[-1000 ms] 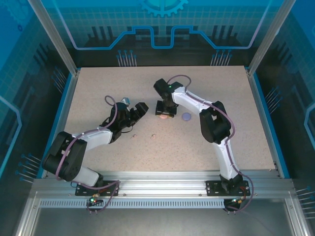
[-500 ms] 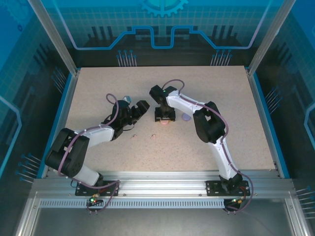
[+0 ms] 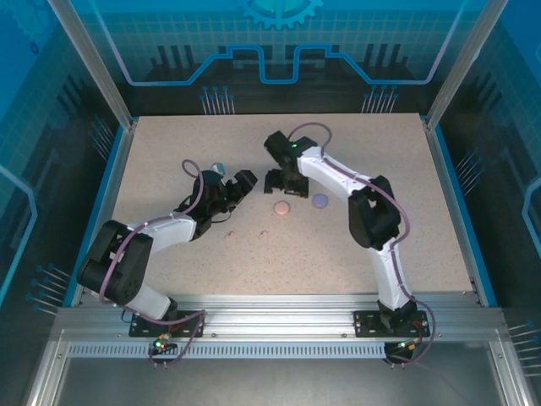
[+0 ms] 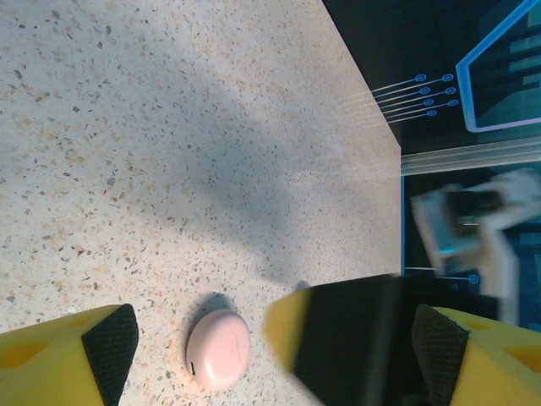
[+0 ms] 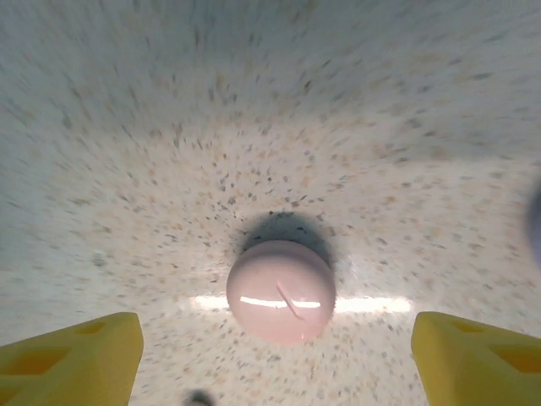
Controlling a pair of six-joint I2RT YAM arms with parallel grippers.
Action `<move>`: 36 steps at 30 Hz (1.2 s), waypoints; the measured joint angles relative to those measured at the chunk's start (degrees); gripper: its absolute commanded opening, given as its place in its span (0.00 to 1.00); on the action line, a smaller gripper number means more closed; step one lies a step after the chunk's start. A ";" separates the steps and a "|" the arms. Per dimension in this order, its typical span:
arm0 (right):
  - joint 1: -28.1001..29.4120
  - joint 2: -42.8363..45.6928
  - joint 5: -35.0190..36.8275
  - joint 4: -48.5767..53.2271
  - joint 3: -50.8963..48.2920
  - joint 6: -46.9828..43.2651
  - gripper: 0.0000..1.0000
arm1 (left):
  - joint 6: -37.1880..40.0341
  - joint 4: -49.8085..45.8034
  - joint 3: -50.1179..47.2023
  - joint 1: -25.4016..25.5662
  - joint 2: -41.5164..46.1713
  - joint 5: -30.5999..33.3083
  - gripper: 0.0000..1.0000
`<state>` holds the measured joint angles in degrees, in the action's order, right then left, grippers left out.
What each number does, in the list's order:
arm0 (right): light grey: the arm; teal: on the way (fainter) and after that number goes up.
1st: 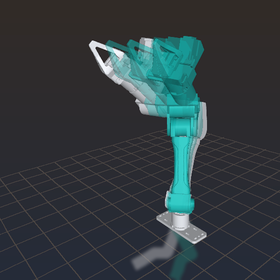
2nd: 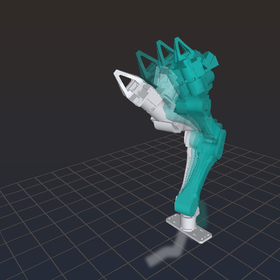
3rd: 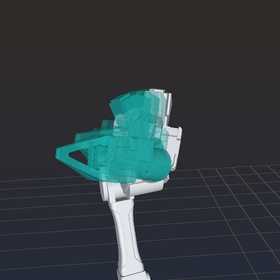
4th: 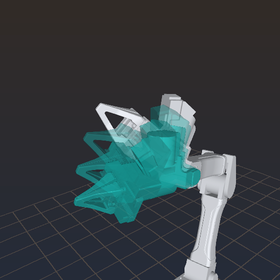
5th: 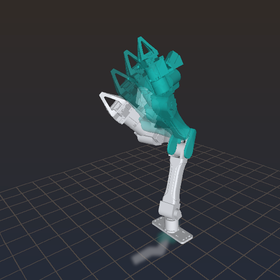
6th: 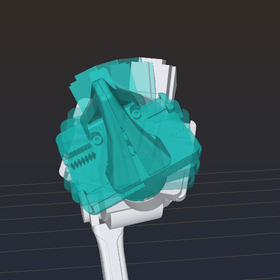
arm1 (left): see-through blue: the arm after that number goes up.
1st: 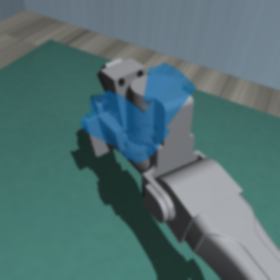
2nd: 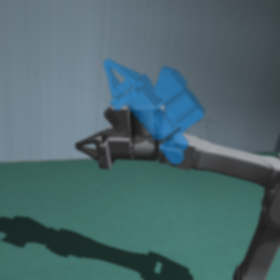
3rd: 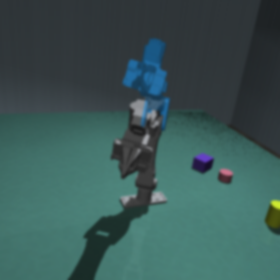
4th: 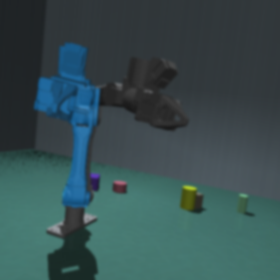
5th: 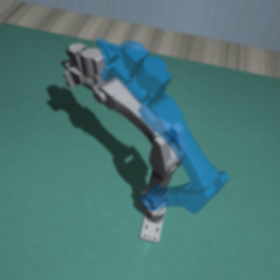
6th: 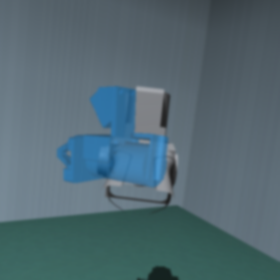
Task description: Insert the wireless bluetooth earbuds into the charging case
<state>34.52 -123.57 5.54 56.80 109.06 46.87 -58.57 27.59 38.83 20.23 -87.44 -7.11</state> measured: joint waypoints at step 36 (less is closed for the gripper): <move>1.55 -10.03 -3.69 3.45 2.27 31.82 0.71 | 0.00 -1.66 3.17 0.00 -0.63 0.07 0.92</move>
<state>36.07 -133.60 1.85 60.25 111.33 78.70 -58.57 25.93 42.00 20.23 -88.07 -7.05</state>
